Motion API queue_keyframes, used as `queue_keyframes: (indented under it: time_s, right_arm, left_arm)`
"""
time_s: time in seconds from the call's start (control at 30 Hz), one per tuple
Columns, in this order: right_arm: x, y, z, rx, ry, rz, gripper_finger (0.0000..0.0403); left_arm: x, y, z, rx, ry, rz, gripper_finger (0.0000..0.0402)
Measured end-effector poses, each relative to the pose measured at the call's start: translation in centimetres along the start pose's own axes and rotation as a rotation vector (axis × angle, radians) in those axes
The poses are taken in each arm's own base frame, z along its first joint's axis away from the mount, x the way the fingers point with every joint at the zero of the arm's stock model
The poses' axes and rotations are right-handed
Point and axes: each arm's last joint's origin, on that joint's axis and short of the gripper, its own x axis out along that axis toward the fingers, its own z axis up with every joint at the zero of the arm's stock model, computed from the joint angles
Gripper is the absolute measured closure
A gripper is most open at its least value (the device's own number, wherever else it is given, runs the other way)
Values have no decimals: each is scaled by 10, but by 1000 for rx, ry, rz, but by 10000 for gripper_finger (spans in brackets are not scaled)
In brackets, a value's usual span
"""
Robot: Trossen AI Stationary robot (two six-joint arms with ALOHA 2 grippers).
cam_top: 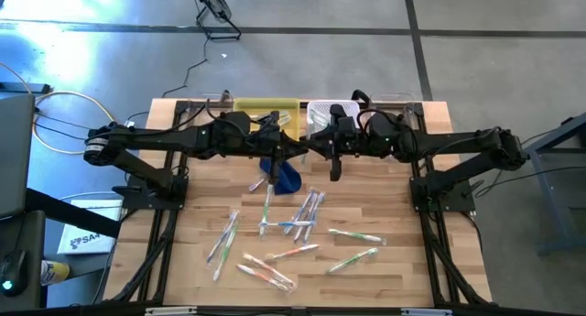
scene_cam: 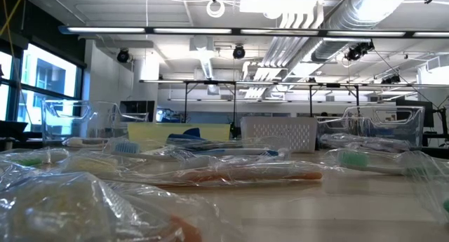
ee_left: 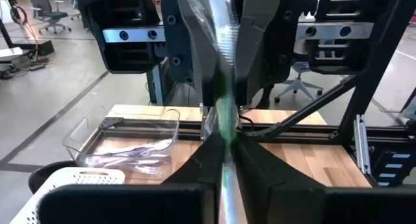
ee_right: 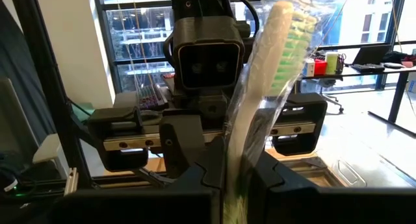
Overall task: Pick & Place Toothbrushes
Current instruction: Put the green toothbrush into the white bin
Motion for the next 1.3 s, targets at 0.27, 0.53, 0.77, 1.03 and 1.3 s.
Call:
queue_keyframes:
  time_s: [0.27,0.53,0.77,1.03,1.3]
  right_arm:
    - [0,0,0,9,0,4,388]
    - [0,0,-2,6,18,5,388]
    - [-4,0,-5,21,82,-7,388]
    - [-15,-1,-3,52,138,-26,388]
    - [-18,-13,-12,-7,217,-292,388]
  left_arm:
    - [0,0,0,22,0,5,318]
    - [0,0,0,87,0,8,283]
    - [0,1,0,157,2,29,218]
    - [-24,6,10,156,18,19,186]
    - [-89,20,38,153,-37,73,185]
